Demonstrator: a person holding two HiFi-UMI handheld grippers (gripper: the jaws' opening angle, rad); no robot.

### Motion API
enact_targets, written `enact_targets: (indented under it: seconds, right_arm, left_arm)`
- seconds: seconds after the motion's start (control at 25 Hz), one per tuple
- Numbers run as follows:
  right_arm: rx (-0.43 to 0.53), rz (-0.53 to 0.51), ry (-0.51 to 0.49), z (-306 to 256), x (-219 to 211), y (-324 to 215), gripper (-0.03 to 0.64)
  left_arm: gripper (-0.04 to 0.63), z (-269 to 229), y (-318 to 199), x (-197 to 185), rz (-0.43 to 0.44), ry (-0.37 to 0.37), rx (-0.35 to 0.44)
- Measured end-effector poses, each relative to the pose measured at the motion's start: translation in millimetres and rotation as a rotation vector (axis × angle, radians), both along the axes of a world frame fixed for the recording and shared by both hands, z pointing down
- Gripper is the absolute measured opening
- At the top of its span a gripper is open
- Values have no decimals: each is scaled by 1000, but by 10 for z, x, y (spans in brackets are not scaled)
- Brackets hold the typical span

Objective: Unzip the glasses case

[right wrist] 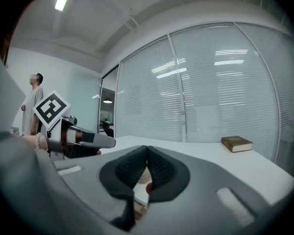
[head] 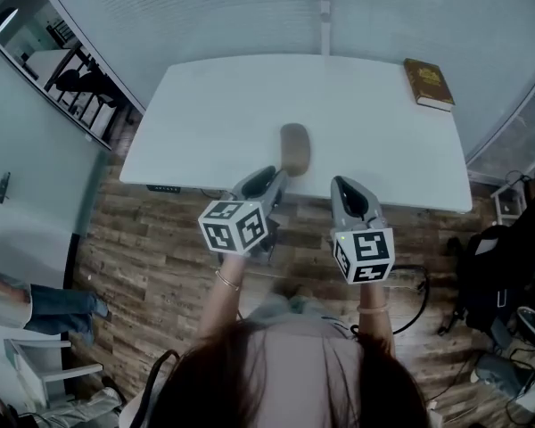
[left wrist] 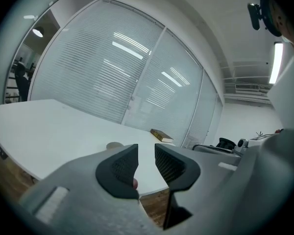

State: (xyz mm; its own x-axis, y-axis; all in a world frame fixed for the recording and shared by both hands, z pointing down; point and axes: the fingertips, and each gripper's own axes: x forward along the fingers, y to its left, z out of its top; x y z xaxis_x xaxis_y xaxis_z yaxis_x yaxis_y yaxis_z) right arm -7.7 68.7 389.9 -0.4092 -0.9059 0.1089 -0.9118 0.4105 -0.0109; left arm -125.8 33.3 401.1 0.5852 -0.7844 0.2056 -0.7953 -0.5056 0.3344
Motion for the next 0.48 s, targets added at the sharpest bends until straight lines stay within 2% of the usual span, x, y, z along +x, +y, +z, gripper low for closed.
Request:
enact_targets:
  seconds: [0.48]
  right_arm:
    - [-36,-26,17,166,53,-325,3]
  left_arm:
    - [165,235,-553,-87,-36,37,-116]
